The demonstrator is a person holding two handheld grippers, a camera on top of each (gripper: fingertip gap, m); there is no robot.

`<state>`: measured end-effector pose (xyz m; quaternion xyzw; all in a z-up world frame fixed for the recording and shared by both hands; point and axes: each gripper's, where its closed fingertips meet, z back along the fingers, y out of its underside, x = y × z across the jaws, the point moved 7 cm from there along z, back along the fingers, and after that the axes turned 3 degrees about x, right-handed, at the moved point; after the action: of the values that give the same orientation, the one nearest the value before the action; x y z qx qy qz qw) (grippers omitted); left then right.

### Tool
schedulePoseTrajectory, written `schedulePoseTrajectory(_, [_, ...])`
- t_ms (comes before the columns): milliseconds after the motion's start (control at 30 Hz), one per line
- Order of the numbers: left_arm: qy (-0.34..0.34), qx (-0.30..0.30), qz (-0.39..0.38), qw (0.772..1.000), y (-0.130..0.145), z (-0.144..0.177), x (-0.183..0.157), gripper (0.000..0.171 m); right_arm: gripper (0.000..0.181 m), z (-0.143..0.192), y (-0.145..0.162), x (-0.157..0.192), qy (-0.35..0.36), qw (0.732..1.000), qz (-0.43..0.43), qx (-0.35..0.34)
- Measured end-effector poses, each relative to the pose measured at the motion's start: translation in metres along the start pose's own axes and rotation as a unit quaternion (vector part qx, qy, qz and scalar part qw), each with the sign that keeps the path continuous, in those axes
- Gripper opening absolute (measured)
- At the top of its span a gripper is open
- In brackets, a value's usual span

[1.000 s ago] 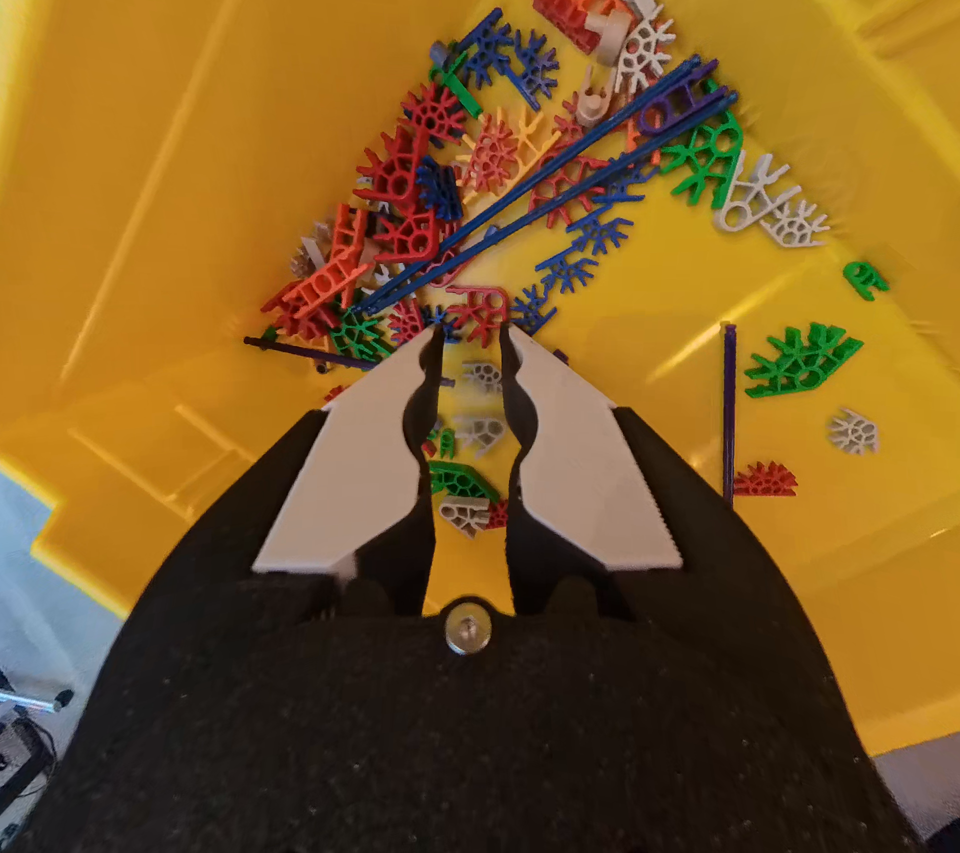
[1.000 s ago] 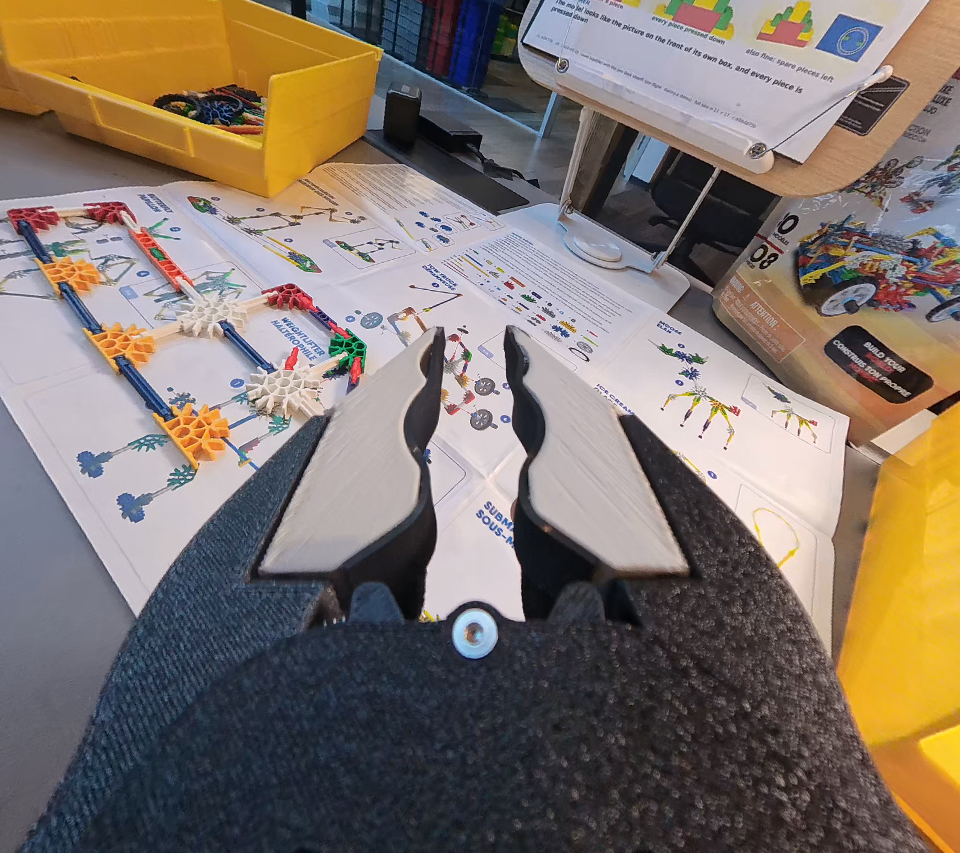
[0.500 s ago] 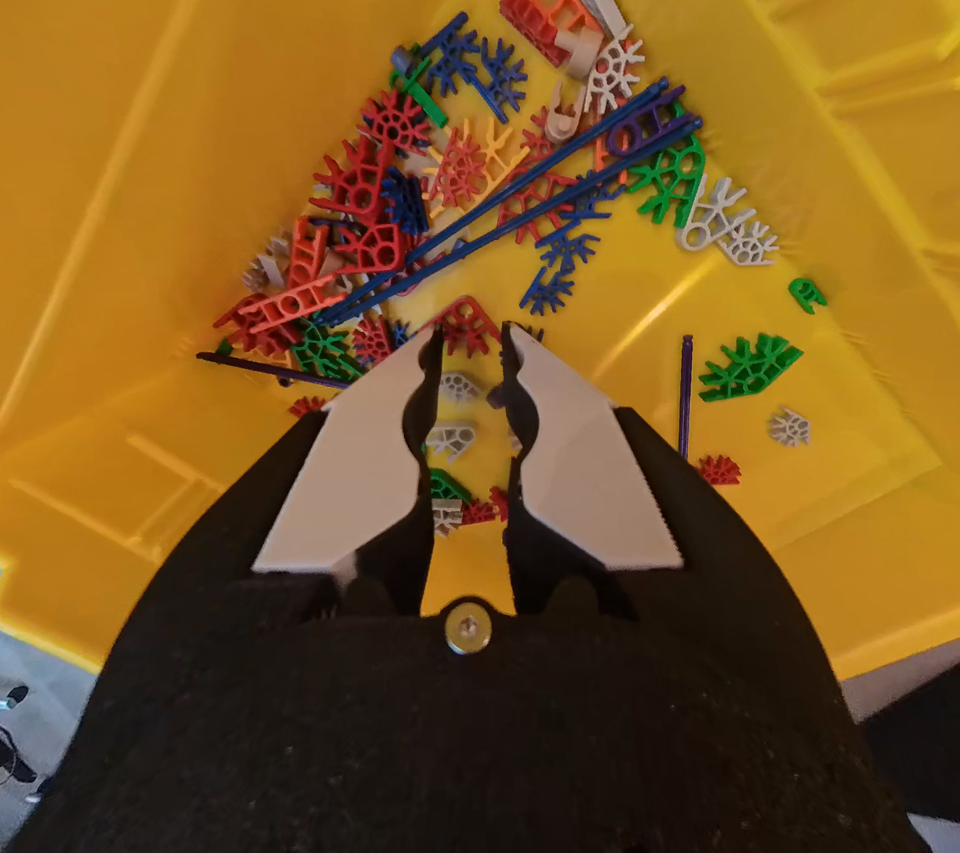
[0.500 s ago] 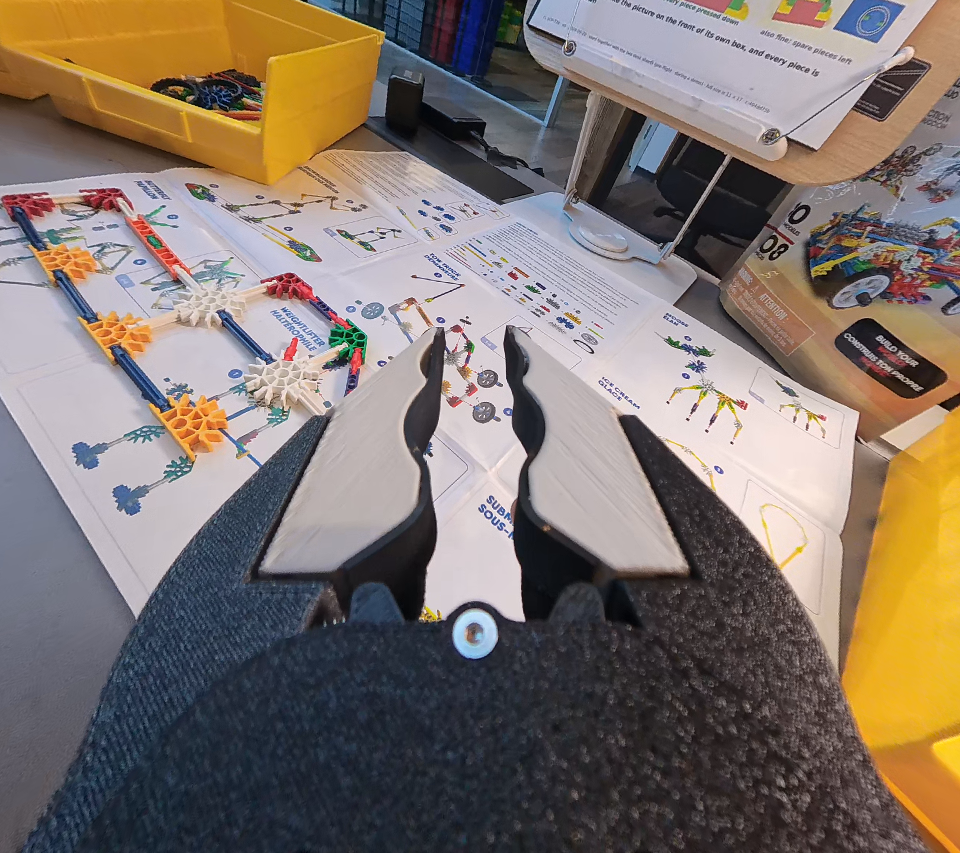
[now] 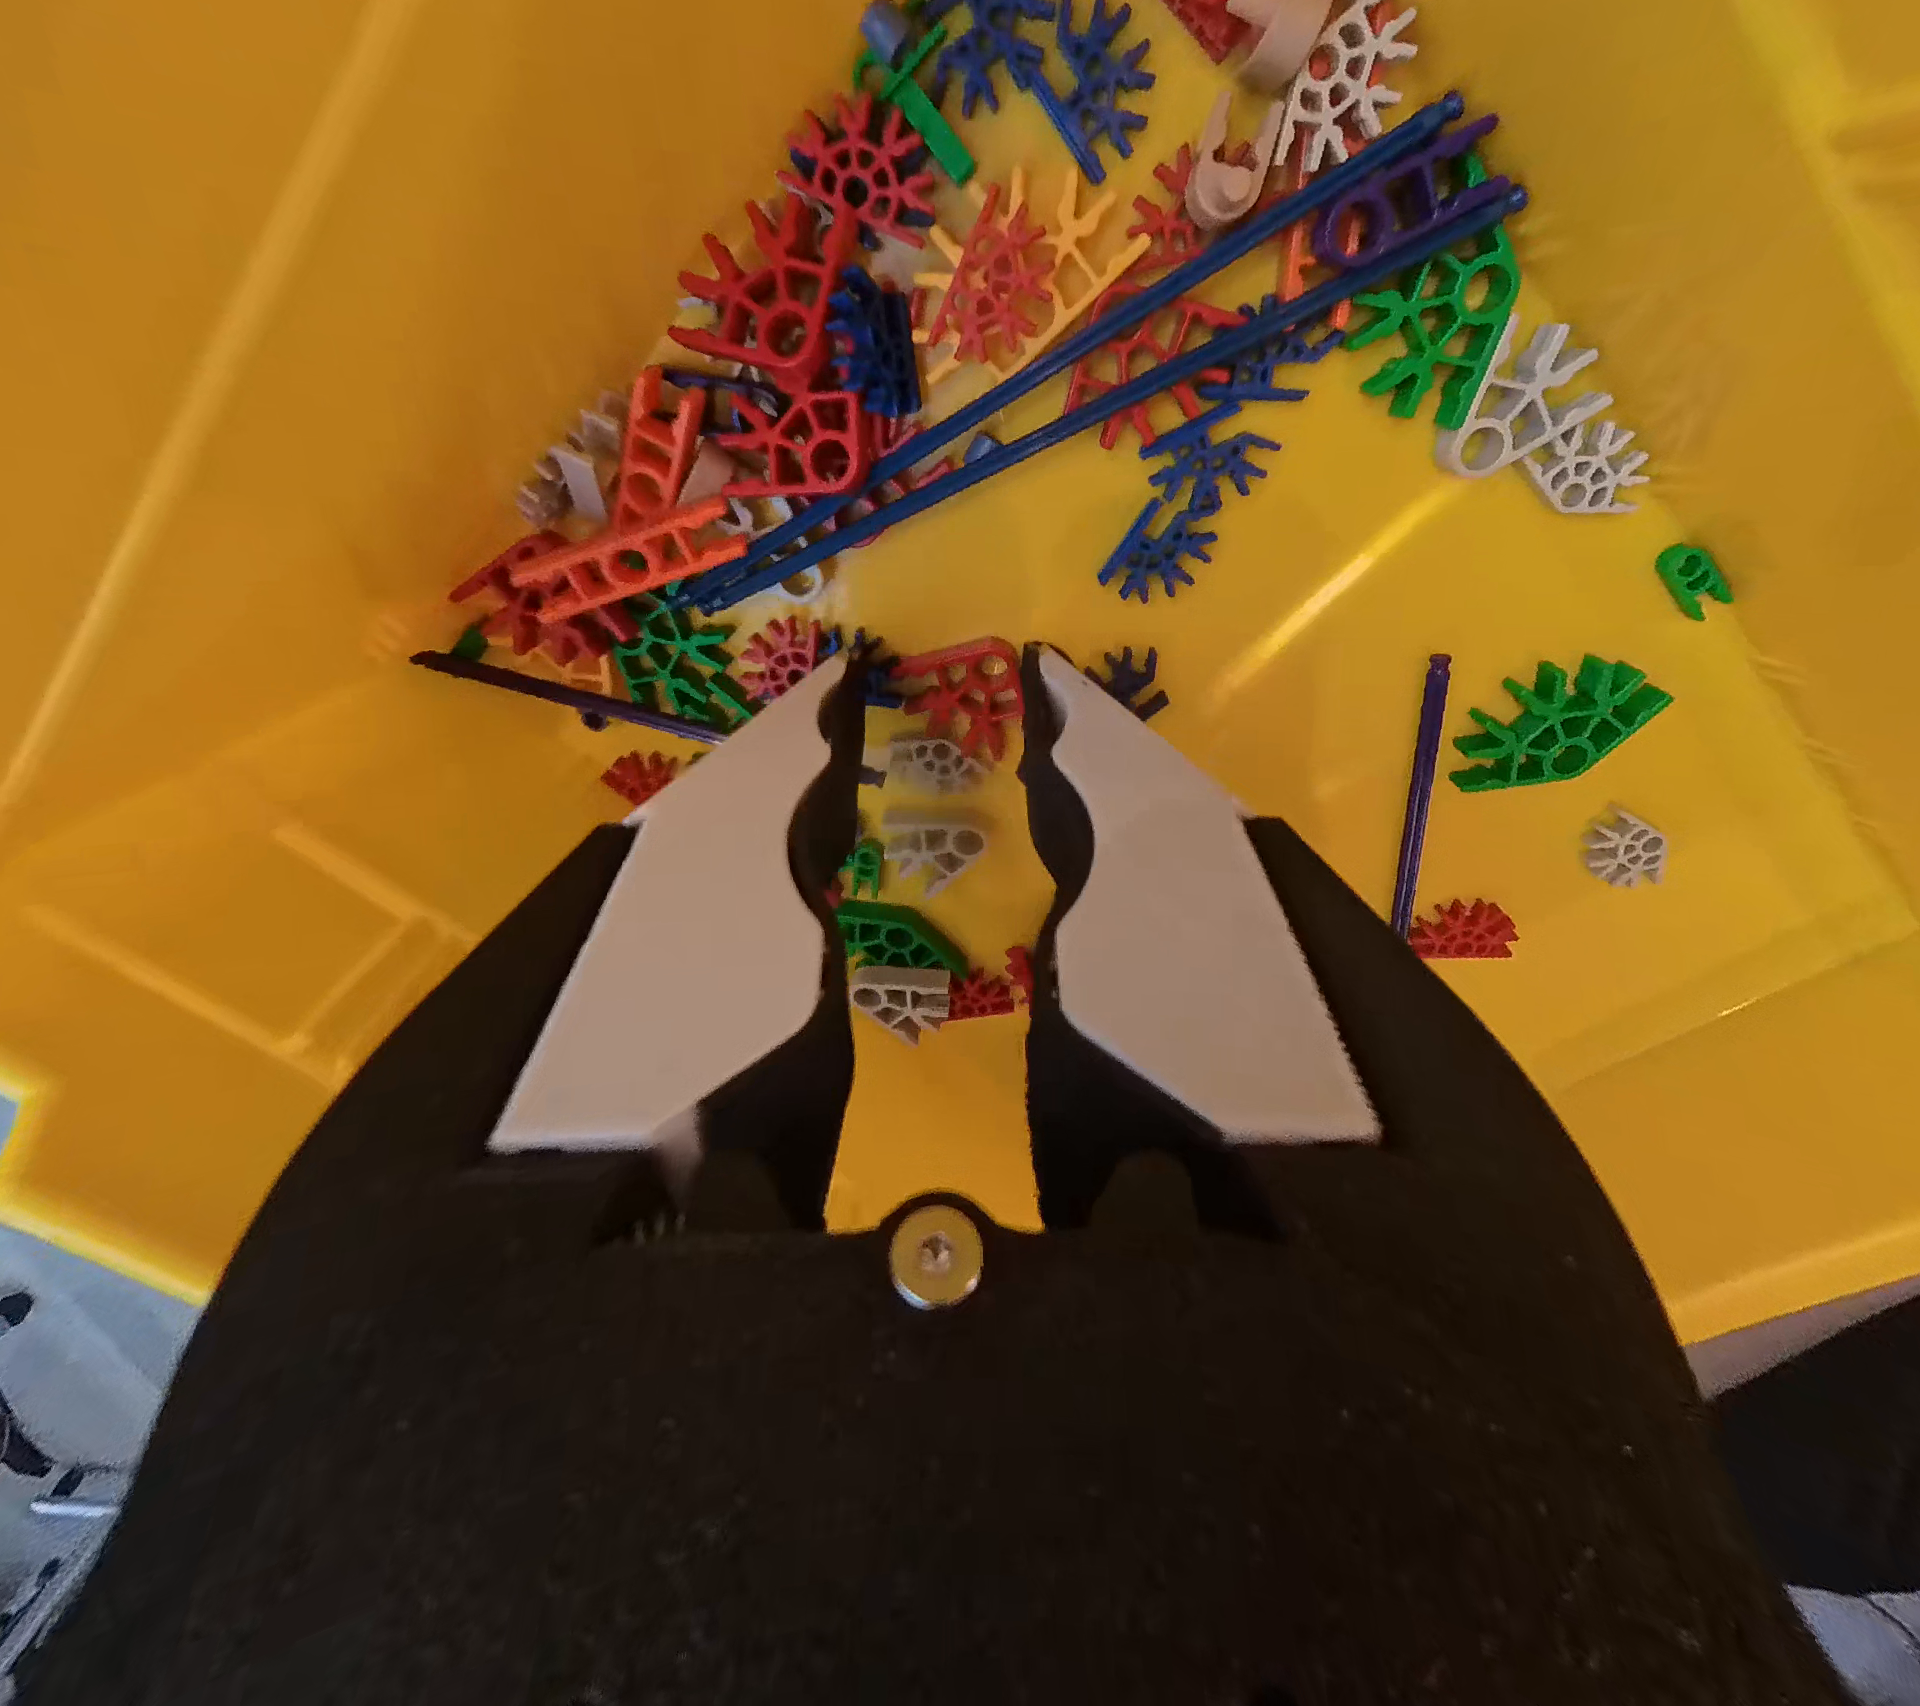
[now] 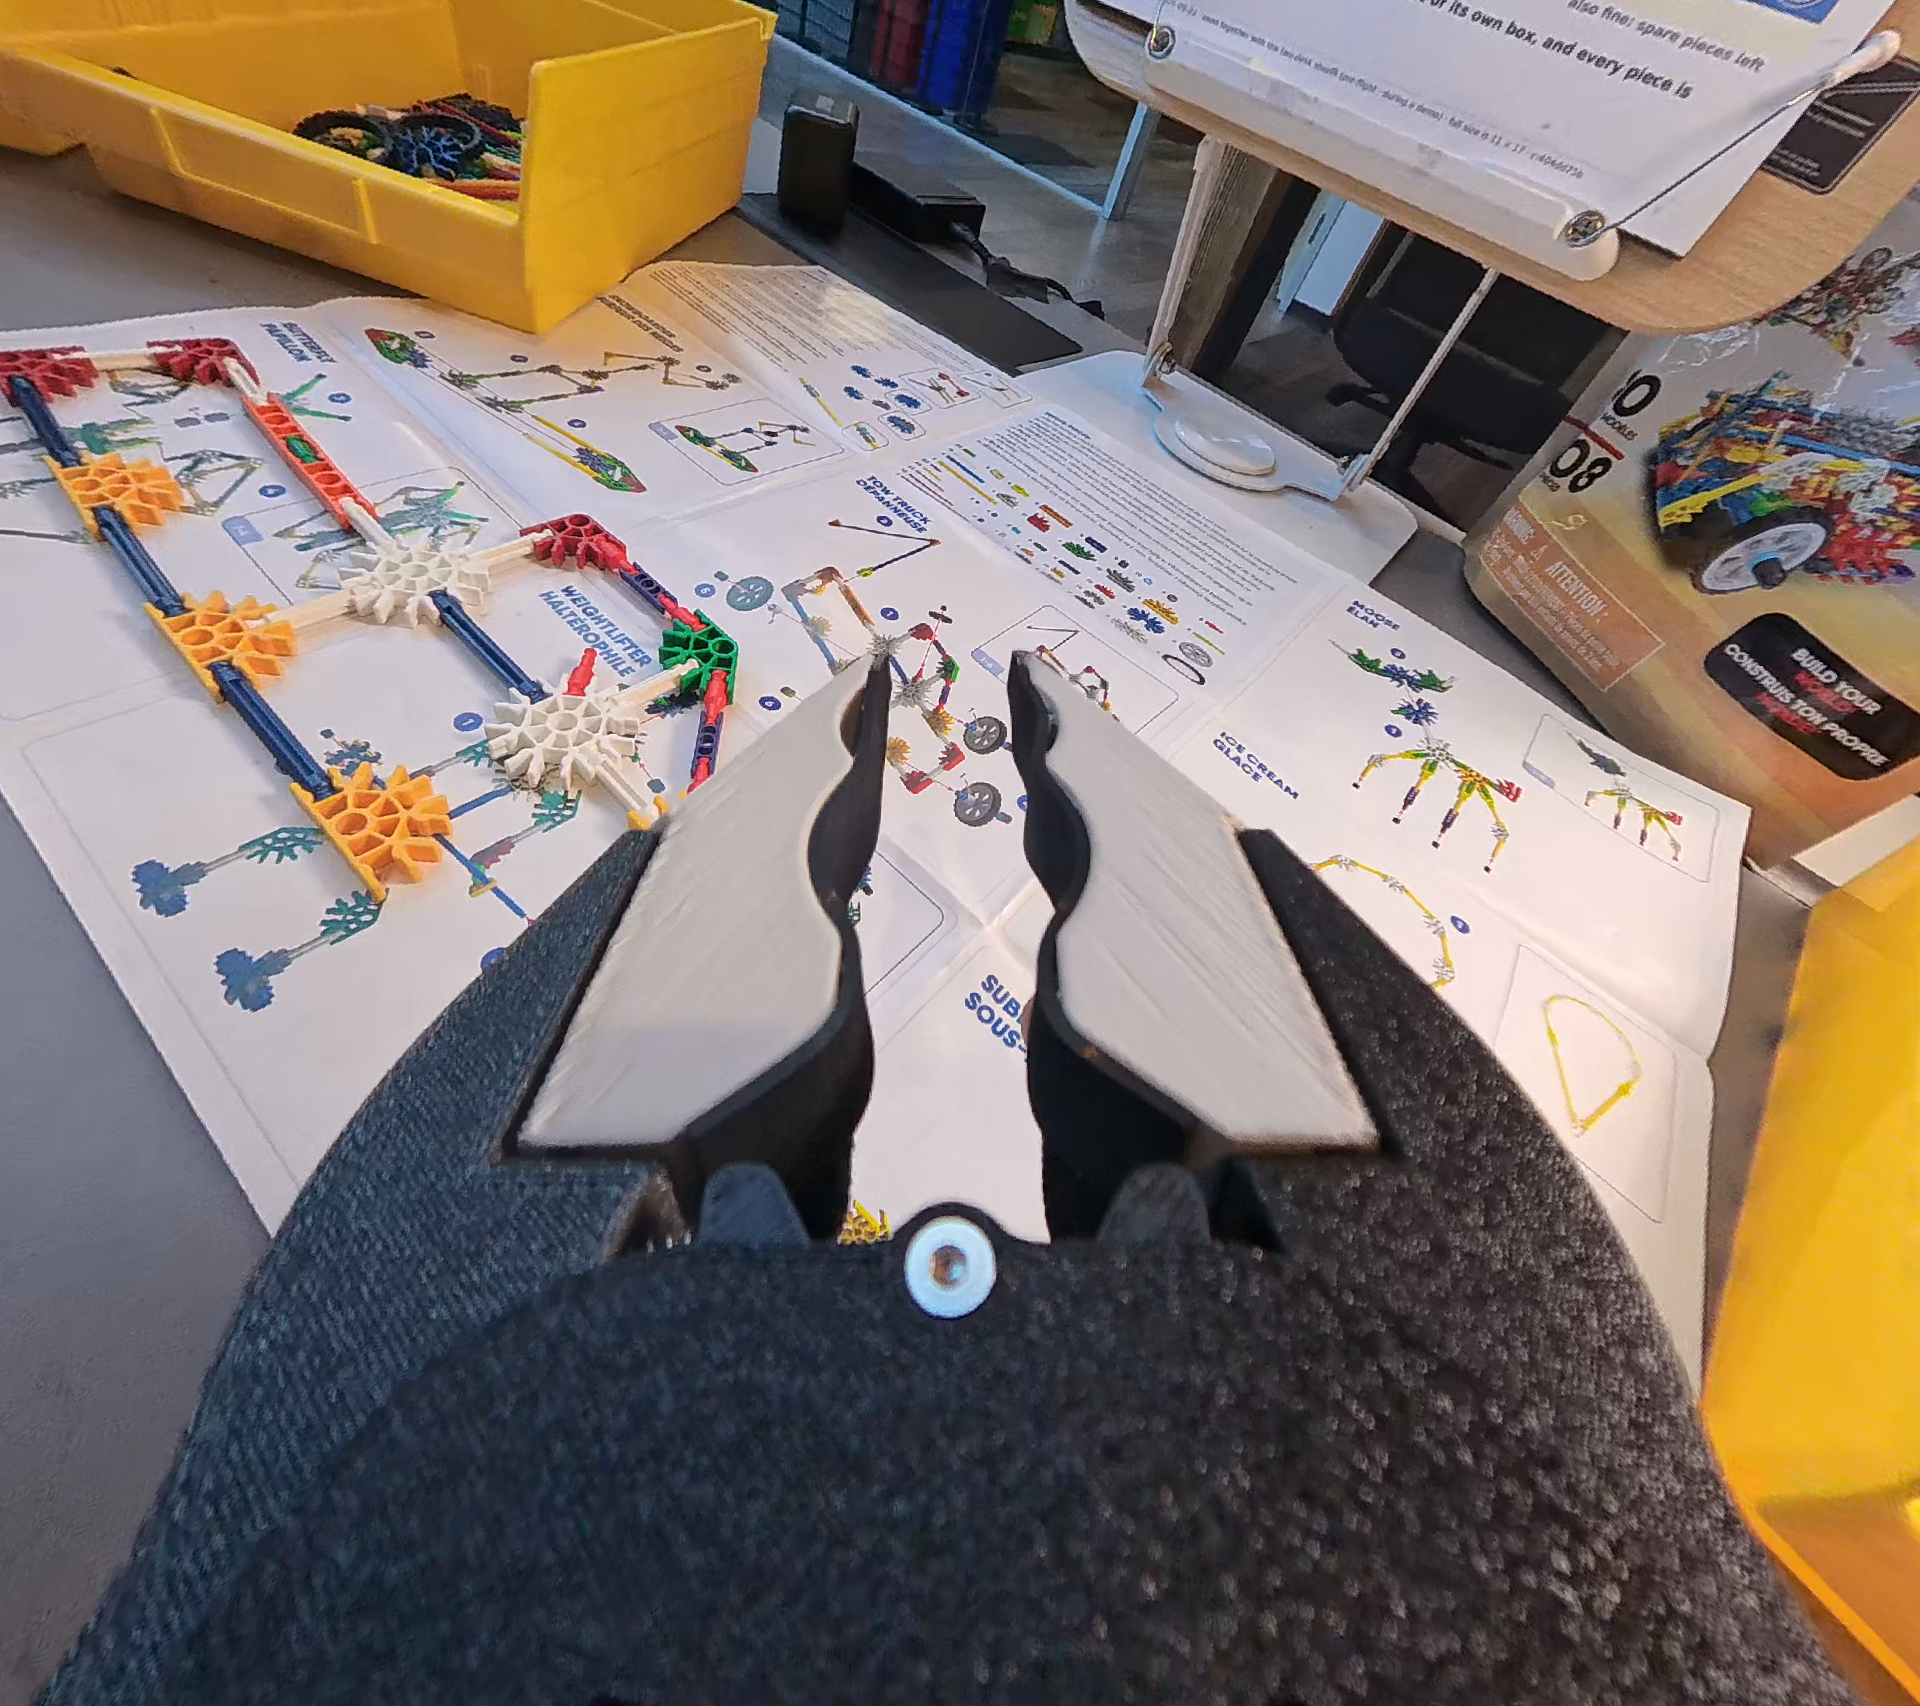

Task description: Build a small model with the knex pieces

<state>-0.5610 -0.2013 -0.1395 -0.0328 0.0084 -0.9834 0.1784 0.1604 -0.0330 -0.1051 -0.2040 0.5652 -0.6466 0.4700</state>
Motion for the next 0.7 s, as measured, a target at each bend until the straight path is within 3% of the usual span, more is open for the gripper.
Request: schedulePoseTrajectory(700, [0.024, 0.054, -0.067, 0.996, 0.024, 0.008, -0.018, 0.026, 0.022, -0.001, 0.001, 0.001, -0.002, 1.0, 0.003, 0.005])
